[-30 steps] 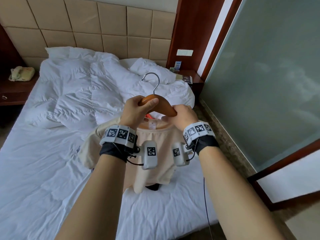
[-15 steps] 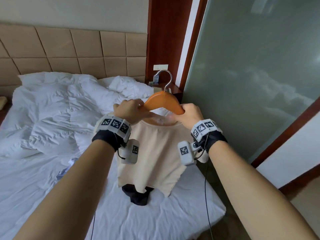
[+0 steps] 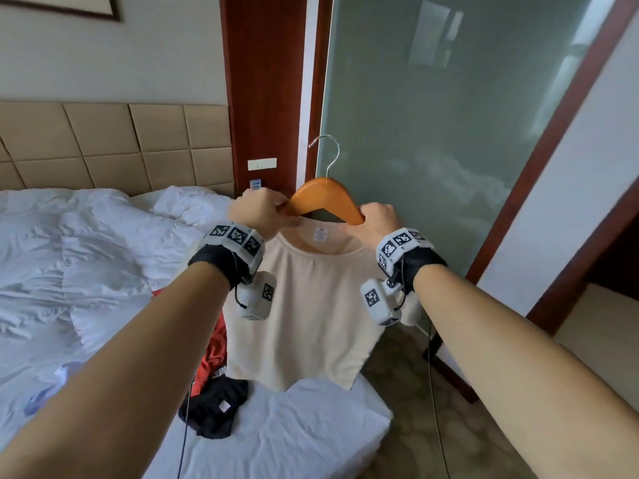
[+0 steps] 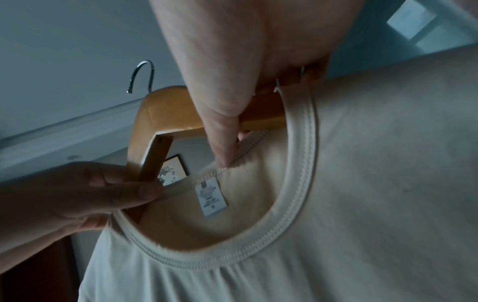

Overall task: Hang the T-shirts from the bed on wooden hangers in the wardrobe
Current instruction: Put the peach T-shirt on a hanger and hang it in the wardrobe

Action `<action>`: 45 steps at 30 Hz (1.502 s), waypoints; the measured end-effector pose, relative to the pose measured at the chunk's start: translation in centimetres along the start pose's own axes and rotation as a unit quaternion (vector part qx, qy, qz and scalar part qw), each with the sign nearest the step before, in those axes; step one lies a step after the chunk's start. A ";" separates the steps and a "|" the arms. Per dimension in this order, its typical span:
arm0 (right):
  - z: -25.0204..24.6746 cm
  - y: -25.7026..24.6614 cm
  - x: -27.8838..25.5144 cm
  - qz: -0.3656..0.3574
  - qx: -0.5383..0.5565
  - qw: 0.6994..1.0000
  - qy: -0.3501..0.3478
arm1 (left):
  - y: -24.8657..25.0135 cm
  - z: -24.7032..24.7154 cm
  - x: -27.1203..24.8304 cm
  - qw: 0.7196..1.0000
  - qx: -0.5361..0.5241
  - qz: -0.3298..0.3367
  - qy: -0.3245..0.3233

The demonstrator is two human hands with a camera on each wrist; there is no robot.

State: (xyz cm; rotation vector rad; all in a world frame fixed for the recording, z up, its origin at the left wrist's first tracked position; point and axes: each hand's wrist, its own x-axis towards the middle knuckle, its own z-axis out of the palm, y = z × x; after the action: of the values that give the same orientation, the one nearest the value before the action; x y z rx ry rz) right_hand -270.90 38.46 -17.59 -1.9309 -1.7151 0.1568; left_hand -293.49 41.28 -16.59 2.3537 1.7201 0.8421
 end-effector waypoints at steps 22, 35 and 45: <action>-23.6 27.1 -4.2 0.138 -0.062 0.980 0.127 | 36.4 13.1 8.6 0.973 -0.026 0.199 -0.118; -35.3 41.9 3.0 0.292 -0.211 0.922 0.140 | 55.7 23.3 21.4 0.908 -0.118 0.359 -0.181; -43.1 53.0 4.5 0.353 -0.189 0.896 0.191 | 70.2 29.6 25.8 0.862 -0.161 0.444 -0.184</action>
State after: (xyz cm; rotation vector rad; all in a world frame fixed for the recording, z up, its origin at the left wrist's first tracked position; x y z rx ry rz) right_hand -204.60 27.02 -4.81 -2.5880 -0.7705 -0.3031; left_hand -214.25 46.68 -4.10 2.7590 0.2576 0.6051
